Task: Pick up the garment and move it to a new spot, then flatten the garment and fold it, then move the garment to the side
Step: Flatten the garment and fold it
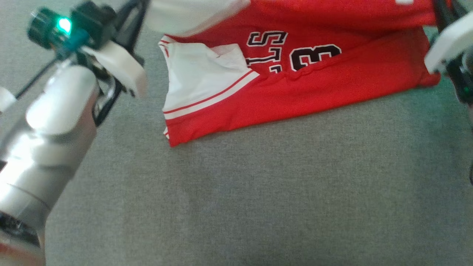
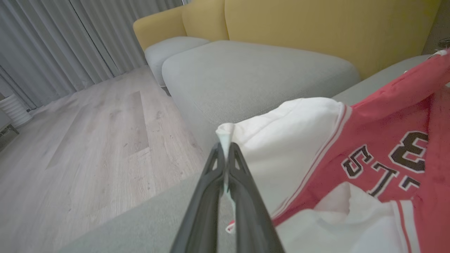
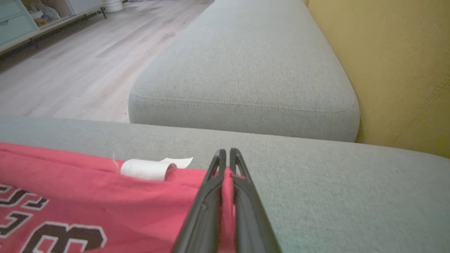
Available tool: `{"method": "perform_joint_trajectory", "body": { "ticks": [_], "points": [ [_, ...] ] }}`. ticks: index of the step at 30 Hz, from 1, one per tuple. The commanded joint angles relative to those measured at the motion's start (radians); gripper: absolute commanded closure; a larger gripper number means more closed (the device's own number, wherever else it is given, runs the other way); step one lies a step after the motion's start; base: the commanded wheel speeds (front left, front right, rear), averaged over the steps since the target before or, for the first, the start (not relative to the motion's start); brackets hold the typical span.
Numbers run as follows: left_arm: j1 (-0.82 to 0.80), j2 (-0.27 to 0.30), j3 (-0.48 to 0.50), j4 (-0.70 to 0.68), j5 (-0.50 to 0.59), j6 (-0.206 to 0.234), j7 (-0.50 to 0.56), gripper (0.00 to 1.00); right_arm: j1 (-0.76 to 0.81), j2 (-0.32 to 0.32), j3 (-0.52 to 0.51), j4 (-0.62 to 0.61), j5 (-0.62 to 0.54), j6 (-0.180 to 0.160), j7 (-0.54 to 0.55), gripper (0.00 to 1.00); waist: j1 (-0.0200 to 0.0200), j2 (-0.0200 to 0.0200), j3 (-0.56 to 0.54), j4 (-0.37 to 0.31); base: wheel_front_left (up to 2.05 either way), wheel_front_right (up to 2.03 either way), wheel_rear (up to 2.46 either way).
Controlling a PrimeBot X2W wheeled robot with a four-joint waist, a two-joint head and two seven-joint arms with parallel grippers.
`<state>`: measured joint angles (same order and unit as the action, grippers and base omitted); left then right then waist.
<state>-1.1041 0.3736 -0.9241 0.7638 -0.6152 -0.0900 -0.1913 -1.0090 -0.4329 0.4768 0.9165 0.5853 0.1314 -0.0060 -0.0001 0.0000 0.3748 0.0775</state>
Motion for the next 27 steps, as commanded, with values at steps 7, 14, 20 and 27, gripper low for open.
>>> {"method": "perform_joint_trajectory", "body": {
  "ticks": [7,14,20,27],
  "points": [
    [0.066,0.109,-0.048,-0.135,-0.035,-0.030,0.119,1.00,0.087,-0.119,0.128,-0.075,0.102,-0.001,0.063,1.00,0.0001,0.0000,-0.050,0.027,0.00,0.00,0.00],
    [0.156,0.220,-0.125,-0.318,-0.111,-0.038,0.310,1.00,0.129,-0.213,0.273,-0.135,0.156,-0.001,0.134,1.00,0.0001,0.0000,-0.073,0.023,0.00,0.00,0.00],
    [0.201,0.283,-0.162,-0.444,-0.186,-0.040,0.441,1.00,0.126,-0.255,0.365,-0.151,0.180,-0.001,0.158,1.00,0.0001,0.0000,-0.065,0.017,0.00,0.00,0.00],
    [0.218,0.323,-0.172,-0.515,-0.206,-0.025,0.495,1.00,0.111,-0.268,0.436,-0.157,0.221,-0.001,0.176,1.00,0.0001,0.0000,-0.054,0.007,0.00,0.00,0.00]
  ]
}}
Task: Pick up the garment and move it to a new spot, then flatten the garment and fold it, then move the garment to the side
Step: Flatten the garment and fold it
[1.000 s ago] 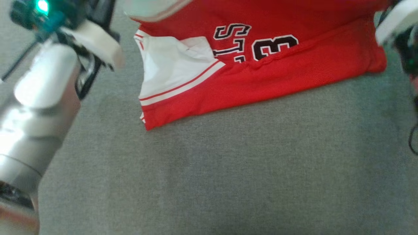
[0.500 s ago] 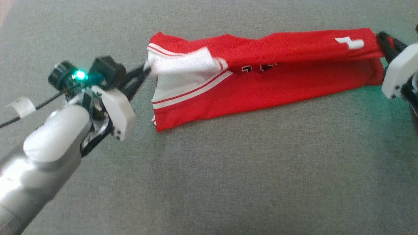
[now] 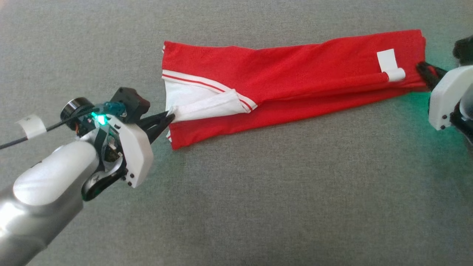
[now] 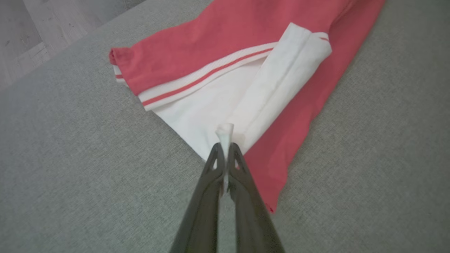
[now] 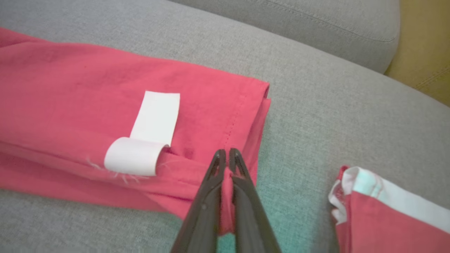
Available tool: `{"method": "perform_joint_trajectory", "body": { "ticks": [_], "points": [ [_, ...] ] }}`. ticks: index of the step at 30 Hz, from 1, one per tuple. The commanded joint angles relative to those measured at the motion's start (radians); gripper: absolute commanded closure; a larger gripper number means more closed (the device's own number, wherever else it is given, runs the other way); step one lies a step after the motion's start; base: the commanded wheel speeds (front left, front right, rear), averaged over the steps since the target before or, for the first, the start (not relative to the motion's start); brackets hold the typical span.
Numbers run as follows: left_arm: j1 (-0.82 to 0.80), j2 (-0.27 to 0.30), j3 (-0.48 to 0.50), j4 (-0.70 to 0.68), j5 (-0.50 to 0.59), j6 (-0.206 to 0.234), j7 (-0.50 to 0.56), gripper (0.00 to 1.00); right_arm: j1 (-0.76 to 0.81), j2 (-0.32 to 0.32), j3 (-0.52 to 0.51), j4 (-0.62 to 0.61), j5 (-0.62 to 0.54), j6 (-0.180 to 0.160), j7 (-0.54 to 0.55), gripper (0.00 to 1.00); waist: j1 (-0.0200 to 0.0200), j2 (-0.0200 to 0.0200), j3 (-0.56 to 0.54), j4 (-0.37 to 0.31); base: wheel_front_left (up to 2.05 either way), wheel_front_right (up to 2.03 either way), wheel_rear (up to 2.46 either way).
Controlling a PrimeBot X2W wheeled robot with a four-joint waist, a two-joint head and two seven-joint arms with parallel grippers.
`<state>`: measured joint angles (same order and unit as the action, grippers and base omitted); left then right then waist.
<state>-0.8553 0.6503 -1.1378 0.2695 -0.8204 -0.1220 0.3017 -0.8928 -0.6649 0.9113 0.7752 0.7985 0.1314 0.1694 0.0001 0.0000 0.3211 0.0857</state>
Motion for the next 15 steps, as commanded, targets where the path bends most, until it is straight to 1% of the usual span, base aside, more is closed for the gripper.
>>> {"method": "perform_joint_trajectory", "body": {
  "ticks": [1,2,3,4,7,8,11,13,14,15],
  "points": [
    [-0.030,0.045,0.040,-0.024,-0.001,0.009,0.004,1.00,-0.009,-0.038,0.009,-0.011,0.012,-0.001,0.005,1.00,-0.0001,0.0000,0.001,-0.002,0.00,0.00,0.00],
    [-0.028,0.044,0.039,-0.027,-0.001,0.012,0.005,1.00,-0.012,-0.039,0.014,-0.006,0.016,-0.001,0.005,0.85,-0.0001,0.0000,0.001,-0.004,0.00,0.00,0.00],
    [-0.029,0.042,0.039,-0.029,0.003,0.017,-0.001,0.57,-0.014,-0.038,0.014,0.005,0.024,-0.001,0.009,0.00,-0.0001,0.0000,0.000,-0.005,0.00,0.00,0.00],
    [-0.029,0.039,0.042,-0.030,0.009,0.025,-0.013,0.00,-0.015,-0.036,0.019,0.008,0.033,-0.001,0.013,0.00,-0.0001,0.0000,0.000,-0.007,0.00,0.00,0.00],
    [-0.026,0.026,0.057,-0.026,0.014,0.049,-0.053,0.00,-0.028,-0.031,0.009,0.006,0.072,-0.001,-0.010,0.00,-0.0001,0.0000,-0.008,-0.013,0.00,0.00,0.00],
    [-0.029,0.020,0.072,-0.025,0.021,0.065,-0.087,0.00,-0.033,-0.027,-0.002,0.004,0.091,-0.001,-0.024,0.00,-0.0001,0.0000,-0.012,-0.015,0.00,0.00,0.00],
    [-0.029,-0.010,0.138,-0.006,0.020,0.136,-0.206,0.00,-0.049,-0.015,-0.046,-0.005,0.144,-0.001,-0.083,0.00,-0.0001,0.0000,-0.029,-0.021,0.00,0.00,0.00],
    [-0.024,-0.035,0.188,0.012,0.011,0.182,-0.293,0.00,-0.059,0.004,-0.092,-0.006,0.178,-0.001,-0.143,0.00,-0.0001,0.0000,-0.044,-0.025,0.00,0.00,0.00],
    [-0.021,-0.048,0.211,0.021,0.007,0.205,-0.338,0.00,-0.063,0.013,-0.108,-0.009,0.181,-0.001,-0.180,0.00,-0.0001,0.0000,-0.052,-0.027,0.00,0.00,0.00],
    [-0.007,-0.076,0.260,0.037,-0.007,0.246,-0.427,0.00,-0.064,0.043,-0.138,-0.016,0.184,-0.001,-0.256,0.00,-0.0001,0.0000,-0.072,-0.033,0.00,0.00,0.00]
  ]
}}
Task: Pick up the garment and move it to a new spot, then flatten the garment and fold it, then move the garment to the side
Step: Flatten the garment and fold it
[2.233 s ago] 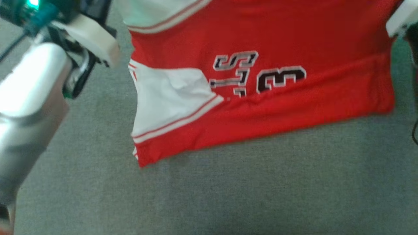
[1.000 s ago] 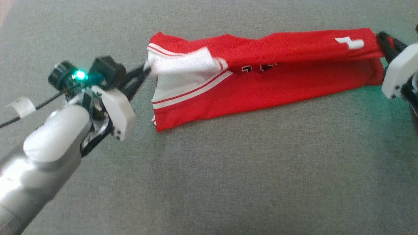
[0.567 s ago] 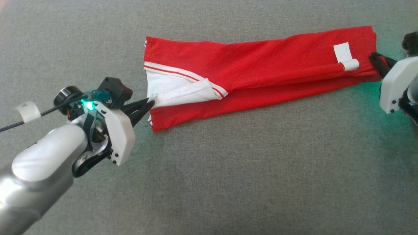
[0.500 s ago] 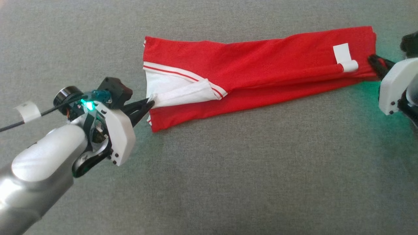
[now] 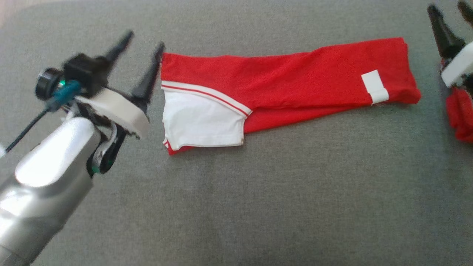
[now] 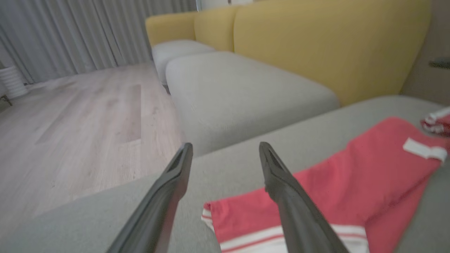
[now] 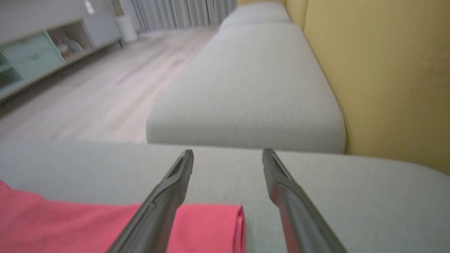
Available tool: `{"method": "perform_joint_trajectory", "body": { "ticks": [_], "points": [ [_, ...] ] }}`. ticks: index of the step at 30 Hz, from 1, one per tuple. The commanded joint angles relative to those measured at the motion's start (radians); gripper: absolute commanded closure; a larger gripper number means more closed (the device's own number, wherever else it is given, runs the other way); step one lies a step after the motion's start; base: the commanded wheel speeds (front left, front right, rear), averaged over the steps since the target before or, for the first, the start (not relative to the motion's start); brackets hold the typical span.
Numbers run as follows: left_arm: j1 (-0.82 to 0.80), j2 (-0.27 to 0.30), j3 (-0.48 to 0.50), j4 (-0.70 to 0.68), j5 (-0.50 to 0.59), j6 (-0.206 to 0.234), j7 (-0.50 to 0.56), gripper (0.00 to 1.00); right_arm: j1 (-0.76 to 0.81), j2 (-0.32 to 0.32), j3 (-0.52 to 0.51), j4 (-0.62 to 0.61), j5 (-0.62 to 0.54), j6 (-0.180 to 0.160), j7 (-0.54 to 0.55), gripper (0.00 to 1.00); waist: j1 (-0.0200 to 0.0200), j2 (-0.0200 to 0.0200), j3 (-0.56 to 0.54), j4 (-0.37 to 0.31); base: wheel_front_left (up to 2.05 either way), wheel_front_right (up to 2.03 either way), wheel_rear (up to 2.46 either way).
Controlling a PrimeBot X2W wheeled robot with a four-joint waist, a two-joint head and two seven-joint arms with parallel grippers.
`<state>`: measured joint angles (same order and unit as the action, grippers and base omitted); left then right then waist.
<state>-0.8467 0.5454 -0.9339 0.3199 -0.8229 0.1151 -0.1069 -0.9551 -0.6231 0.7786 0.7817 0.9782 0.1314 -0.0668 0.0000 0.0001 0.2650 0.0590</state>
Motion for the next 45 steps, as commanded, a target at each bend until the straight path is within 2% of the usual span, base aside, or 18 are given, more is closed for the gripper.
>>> {"method": "perform_joint_trajectory", "body": {
  "ticks": [1,2,4,7,9,11,14,18,23,31,38,42,45],
  "points": [
    [-0.007,0.016,0.078,-0.007,-0.011,0.027,-0.063,0.00,0.002,0.021,-0.021,-0.027,0.010,-0.001,-0.056,0.00,0.0000,-0.0001,-0.027,-0.009,0.00,0.00,0.00],
    [-0.007,0.016,0.078,-0.007,-0.011,0.027,-0.063,0.00,0.002,0.021,-0.021,-0.027,0.010,-0.001,-0.056,0.00,0.0000,-0.0001,-0.027,-0.009,0.00,0.00,0.00],
    [0.017,-0.012,0.127,0.003,-0.024,0.063,-0.123,0.00,0.016,0.064,-0.058,-0.036,0.022,-0.001,-0.126,0.00,0.0000,-0.0001,-0.048,-0.014,0.00,0.00,0.00],
    [0.069,-0.052,0.191,0.002,-0.014,0.099,-0.151,0.00,0.053,0.135,-0.130,-0.043,0.021,-0.001,-0.182,0.00,0.0000,-0.0001,-0.081,-0.020,0.00,0.00,0.00],
    [0.115,-0.081,0.257,-0.023,0.017,0.116,-0.154,0.00,0.089,0.185,-0.190,-0.053,-0.005,-0.001,-0.193,0.00,0.0000,-0.0001,-0.100,-0.023,0.00,0.00,0.00],
    [0.177,-0.111,0.327,-0.054,0.067,0.123,-0.154,0.00,0.135,0.230,-0.297,-0.092,-0.066,-0.001,-0.194,0.00,0.0000,-0.0001,-0.116,-0.023,0.00,0.00,0.00],
    [0.275,-0.157,0.415,-0.081,0.146,0.116,-0.155,0.00,0.254,0.316,-0.460,-0.173,-0.198,-0.001,-0.194,0.00,0.0000,-0.0001,-0.142,-0.023,0.00,0.00,0.00],
    [0.392,-0.217,0.509,-0.091,0.234,0.084,-0.155,0.00,0.425,0.445,-0.620,-0.267,-0.356,-0.001,-0.195,0.00,0.0000,-0.0001,-0.166,-0.021,0.00,0.00,0.00],
    [0.513,-0.290,0.580,-0.078,0.327,0.036,-0.155,0.00,0.583,0.543,-0.727,-0.344,-0.487,-0.001,-0.195,0.00,0.0000,-0.0001,-0.182,-0.020,0.00,0.00,0.00],
    [0.618,-0.393,0.676,-0.070,0.434,-0.035,-0.155,0.00,0.700,0.571,-0.758,-0.421,-0.618,-0.001,-0.195,0.00,0.0000,-0.0001,-0.158,-0.015,0.00,0.00,0.00],
    [0.597,-0.440,0.740,-0.064,0.496,-0.097,-0.155,0.00,0.690,0.573,-0.759,-0.462,-0.618,-0.001,-0.195,0.00,0.0000,-0.0001,-0.102,-0.004,0.00,0.00,0.00],
    [0.564,-0.458,0.766,-0.064,0.521,-0.122,-0.155,0.00,0.653,0.573,-0.776,-0.447,-0.655,-0.001,-0.195,0.00,0.0000,-0.0001,-0.055,0.007,0.00,0.00,0.00],
    [0.544,-0.469,0.777,-0.061,0.537,-0.137,-0.155,0.00,0.598,0.573,-0.834,-0.374,-0.722,-0.001,-0.185,0.00,0.0000,-0.0001,-0.019,0.017,0.00,0.00,0.00]
  ]
}}
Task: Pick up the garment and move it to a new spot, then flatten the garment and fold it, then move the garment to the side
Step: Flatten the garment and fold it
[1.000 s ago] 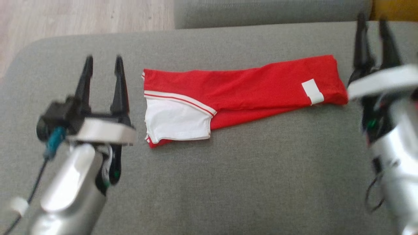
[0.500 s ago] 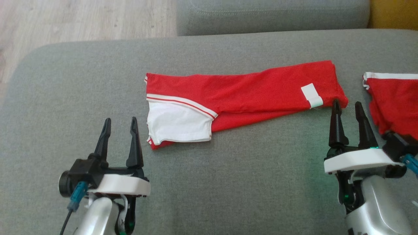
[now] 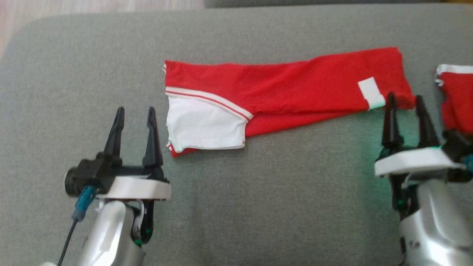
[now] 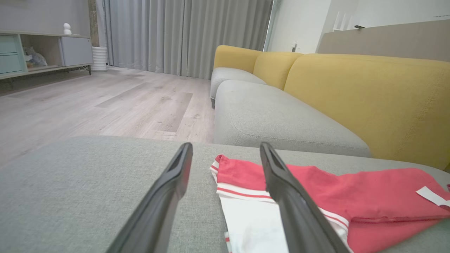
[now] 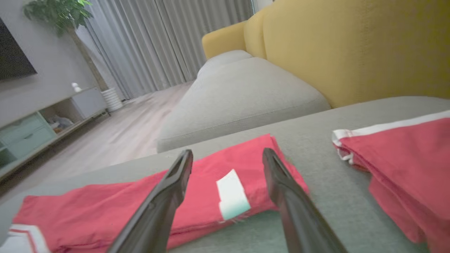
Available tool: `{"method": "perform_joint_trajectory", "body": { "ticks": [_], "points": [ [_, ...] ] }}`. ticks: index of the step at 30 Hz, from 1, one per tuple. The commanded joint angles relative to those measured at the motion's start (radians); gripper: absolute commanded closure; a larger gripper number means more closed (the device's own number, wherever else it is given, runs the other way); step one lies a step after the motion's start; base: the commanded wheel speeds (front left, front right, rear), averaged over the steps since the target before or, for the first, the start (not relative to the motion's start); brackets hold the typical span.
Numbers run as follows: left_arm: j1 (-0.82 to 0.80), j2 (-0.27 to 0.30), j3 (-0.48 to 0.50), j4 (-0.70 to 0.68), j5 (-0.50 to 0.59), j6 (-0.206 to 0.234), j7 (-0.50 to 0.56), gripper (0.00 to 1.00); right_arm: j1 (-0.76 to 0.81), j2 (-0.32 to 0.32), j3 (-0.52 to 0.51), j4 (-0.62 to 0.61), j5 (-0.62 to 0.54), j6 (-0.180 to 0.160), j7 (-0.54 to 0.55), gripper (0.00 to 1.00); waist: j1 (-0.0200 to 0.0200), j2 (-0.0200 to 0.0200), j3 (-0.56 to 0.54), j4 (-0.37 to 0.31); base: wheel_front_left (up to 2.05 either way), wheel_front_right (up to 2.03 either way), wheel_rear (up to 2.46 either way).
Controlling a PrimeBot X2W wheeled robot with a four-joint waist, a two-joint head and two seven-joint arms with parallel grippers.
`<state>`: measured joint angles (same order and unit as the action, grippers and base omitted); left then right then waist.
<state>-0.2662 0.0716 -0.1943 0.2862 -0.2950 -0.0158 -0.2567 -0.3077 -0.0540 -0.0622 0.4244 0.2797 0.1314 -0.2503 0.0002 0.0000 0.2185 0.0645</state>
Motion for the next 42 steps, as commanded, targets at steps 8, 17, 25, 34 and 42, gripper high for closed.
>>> {"method": "perform_joint_trajectory", "body": {
  "ticks": [8,17,25,34,42],
  "points": [
    [-0.079,-0.014,0.033,-0.014,0.033,-0.034,-0.005,0.00,-0.228,0.004,-0.192,0.188,-0.177,-0.001,0.077,0.00,-0.0002,0.0000,0.095,0.045,0.00,0.00,0.00],
    [-0.105,-0.020,0.028,-0.006,0.046,-0.051,-0.005,0.00,-0.373,0.004,-0.383,0.402,-0.377,-0.001,0.168,0.00,-0.0002,0.0000,0.130,0.073,0.00,0.00,0.00],
    [-0.102,-0.021,0.039,0.002,0.048,-0.050,-0.005,0.00,-0.408,0.004,-0.367,0.497,-0.415,-0.001,0.115,1.00,-0.0002,0.0000,0.112,0.054,0.00,0.00,0.00],
    [-0.078,-0.021,0.038,-0.003,0.032,-0.051,-0.005,0.00,-0.341,-0.038,-0.374,0.440,-0.397,-0.001,0.031,1.00,-0.0002,0.0000,0.011,-0.007,0.00,0.00,0.00],
    [-0.053,-0.021,0.022,-0.013,0.025,-0.040,-0.005,0.00,-0.291,-0.062,-0.348,0.334,-0.320,-0.001,0.038,1.00,-0.0002,0.0000,-0.047,-0.020,0.00,0.00,0.00]
  ]
}}
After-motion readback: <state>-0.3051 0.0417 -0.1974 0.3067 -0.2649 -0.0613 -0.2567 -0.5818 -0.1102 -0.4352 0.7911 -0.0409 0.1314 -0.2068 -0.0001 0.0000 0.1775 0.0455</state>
